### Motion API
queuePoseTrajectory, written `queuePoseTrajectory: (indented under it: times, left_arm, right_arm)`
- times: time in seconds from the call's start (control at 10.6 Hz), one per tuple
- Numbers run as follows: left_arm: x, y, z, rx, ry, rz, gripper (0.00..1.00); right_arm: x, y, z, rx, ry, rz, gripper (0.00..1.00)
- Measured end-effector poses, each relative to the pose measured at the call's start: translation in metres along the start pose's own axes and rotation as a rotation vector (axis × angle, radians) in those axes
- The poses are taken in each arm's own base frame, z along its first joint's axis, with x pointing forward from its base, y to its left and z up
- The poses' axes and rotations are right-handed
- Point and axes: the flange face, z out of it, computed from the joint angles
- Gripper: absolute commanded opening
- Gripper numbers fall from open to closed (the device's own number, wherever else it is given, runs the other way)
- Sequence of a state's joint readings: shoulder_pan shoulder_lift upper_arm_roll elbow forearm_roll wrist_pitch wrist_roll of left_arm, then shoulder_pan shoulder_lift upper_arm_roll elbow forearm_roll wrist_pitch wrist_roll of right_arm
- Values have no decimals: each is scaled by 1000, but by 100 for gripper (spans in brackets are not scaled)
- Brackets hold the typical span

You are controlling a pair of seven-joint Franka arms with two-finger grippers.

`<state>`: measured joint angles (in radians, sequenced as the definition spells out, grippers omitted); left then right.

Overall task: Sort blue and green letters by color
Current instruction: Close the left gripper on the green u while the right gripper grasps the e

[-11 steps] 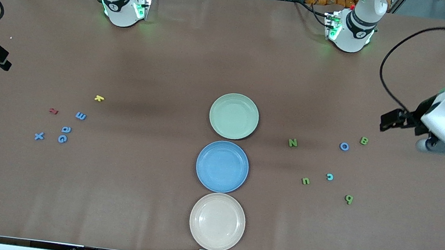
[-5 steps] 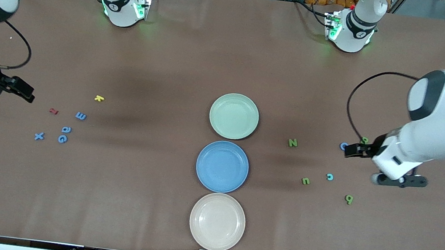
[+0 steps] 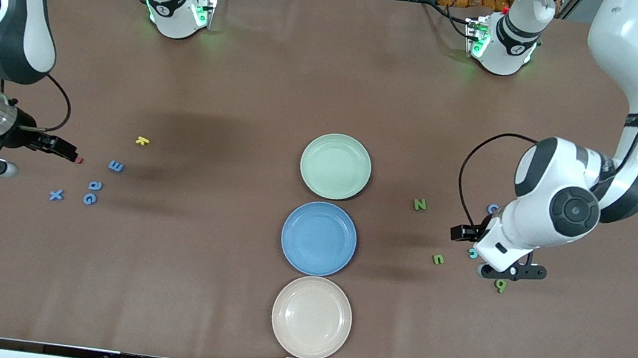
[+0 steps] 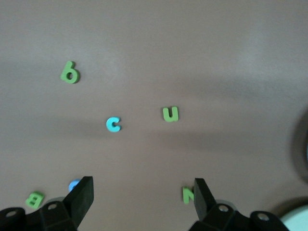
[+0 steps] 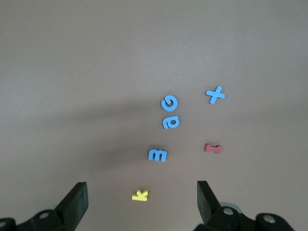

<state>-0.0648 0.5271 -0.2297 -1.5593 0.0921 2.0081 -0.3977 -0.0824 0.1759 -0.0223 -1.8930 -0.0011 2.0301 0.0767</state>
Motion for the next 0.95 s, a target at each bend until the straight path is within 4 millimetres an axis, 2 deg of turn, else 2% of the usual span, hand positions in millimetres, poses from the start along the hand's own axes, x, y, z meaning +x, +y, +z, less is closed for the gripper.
queuePoseTrajectory:
  times: [0.28,0.38,0.57,0.95]
  left_arm:
    - [15,1,70,-23,-7,-88,78]
    - [16,7,84,-30,-1,-110,76]
    - [19,15,97,-47,22,-118,72]
    - [24,14,121,9,72,-76,67]
  right_arm:
    - [-7,16,76,73,28,87,100]
    - [-12,18,101,74,29,99,100]
    - [-19,27,137,69,8,122,100]
    - [-25,36,190,62,-17,146,100]
